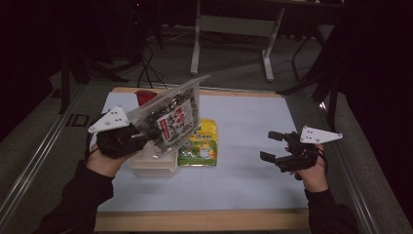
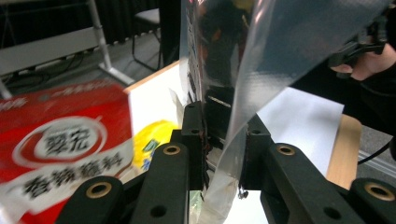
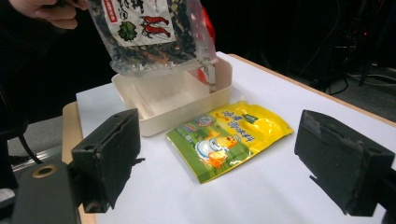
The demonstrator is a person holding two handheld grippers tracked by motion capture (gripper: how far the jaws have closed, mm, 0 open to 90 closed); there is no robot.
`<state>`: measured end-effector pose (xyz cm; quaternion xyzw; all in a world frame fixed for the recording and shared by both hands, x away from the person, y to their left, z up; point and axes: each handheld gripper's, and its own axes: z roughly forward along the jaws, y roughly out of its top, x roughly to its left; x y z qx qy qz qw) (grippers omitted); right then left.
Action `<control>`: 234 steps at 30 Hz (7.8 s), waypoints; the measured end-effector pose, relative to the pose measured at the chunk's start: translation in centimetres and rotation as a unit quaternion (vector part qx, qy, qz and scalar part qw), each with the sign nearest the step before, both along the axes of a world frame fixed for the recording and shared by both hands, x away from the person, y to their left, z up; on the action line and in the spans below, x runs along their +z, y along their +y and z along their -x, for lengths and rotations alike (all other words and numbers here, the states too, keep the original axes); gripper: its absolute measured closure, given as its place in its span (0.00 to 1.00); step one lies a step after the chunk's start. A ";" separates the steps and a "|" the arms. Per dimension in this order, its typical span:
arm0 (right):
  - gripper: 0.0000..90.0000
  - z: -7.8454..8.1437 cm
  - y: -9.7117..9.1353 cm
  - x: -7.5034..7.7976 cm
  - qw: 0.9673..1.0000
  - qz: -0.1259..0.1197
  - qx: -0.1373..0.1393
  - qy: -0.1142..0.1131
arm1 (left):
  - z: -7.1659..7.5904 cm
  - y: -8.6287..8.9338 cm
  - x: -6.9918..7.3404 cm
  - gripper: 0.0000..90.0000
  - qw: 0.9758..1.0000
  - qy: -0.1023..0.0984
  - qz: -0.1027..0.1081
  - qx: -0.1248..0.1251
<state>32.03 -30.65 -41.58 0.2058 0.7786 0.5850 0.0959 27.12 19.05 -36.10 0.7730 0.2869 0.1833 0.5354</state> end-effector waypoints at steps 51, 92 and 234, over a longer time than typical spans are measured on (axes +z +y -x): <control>0.16 -0.3 0.2 -1.6 1.000 0.000 0.011 0.019 | -5.4 5.5 -8.4 0.87 0.995 0.090 -0.037 0.022; 0.16 0.0 0.4 -1.9 1.000 0.014 0.013 0.024 | -3.9 6.6 -9.5 0.18 0.983 0.062 -0.001 0.171; 1.00 -21.6 26.5 -12.5 0.965 0.172 -0.100 0.169 | 7.2 -5.5 -14.5 0.01 0.998 0.063 0.007 0.015</control>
